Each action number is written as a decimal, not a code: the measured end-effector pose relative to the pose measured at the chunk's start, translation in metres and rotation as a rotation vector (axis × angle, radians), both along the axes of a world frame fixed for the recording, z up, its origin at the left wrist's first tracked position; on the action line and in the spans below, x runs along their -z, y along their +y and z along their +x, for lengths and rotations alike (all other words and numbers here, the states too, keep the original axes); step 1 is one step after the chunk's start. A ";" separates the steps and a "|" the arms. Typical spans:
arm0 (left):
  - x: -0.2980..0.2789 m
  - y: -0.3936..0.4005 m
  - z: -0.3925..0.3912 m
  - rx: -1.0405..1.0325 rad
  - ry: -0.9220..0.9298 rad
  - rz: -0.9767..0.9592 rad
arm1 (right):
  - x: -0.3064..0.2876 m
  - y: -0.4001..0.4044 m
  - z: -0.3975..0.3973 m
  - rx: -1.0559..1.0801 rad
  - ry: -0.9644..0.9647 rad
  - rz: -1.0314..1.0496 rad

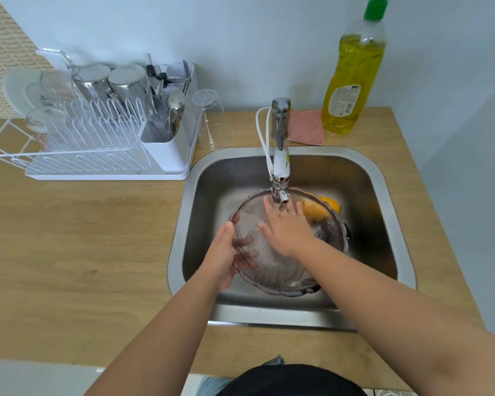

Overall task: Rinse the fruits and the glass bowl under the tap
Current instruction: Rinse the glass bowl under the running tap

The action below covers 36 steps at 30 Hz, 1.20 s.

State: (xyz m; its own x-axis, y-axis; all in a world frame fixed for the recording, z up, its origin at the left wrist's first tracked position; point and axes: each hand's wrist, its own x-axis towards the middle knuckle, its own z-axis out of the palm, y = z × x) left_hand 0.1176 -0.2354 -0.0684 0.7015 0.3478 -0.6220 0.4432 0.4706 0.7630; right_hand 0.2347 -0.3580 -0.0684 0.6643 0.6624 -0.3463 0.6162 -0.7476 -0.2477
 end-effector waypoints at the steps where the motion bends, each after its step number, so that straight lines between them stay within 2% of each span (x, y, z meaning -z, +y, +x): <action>1: -0.002 -0.002 0.000 0.014 -0.003 0.002 | -0.001 0.003 -0.002 -0.035 0.008 0.022; 5: 0.003 -0.003 -0.004 0.034 0.001 -0.021 | 0.006 0.009 -0.019 -0.284 0.082 0.082; 10: 0.003 -0.003 -0.003 0.040 0.025 0.028 | 0.010 0.002 -0.006 0.010 -0.002 -0.021; 15: 0.003 -0.003 -0.005 0.051 -0.002 0.015 | 0.011 0.008 -0.020 -0.226 0.105 0.068; 20: -0.002 -0.004 -0.001 0.025 0.015 0.067 | 0.007 0.004 -0.008 0.040 0.031 0.002; 22: 0.001 -0.006 -0.001 0.029 0.006 0.051 | 0.002 0.012 -0.019 -0.029 0.089 0.022; 26: 0.010 0.002 -0.002 0.004 0.022 -0.030 | -0.008 0.016 -0.039 -0.181 0.364 0.122; 28: 0.011 0.008 -0.004 -0.046 0.037 -0.071 | -0.012 0.009 -0.042 -0.302 0.439 0.099; 31: 0.011 0.015 -0.005 -0.092 0.000 -0.039 | -0.014 -0.014 -0.040 -0.512 0.486 -0.003; 33: 0.008 0.015 -0.004 -0.088 -0.019 -0.015 | -0.017 -0.029 -0.033 -0.543 0.487 -0.042; 36: 0.003 0.006 0.002 -0.074 -0.024 -0.063 | -0.024 -0.030 -0.028 -0.544 0.316 -0.050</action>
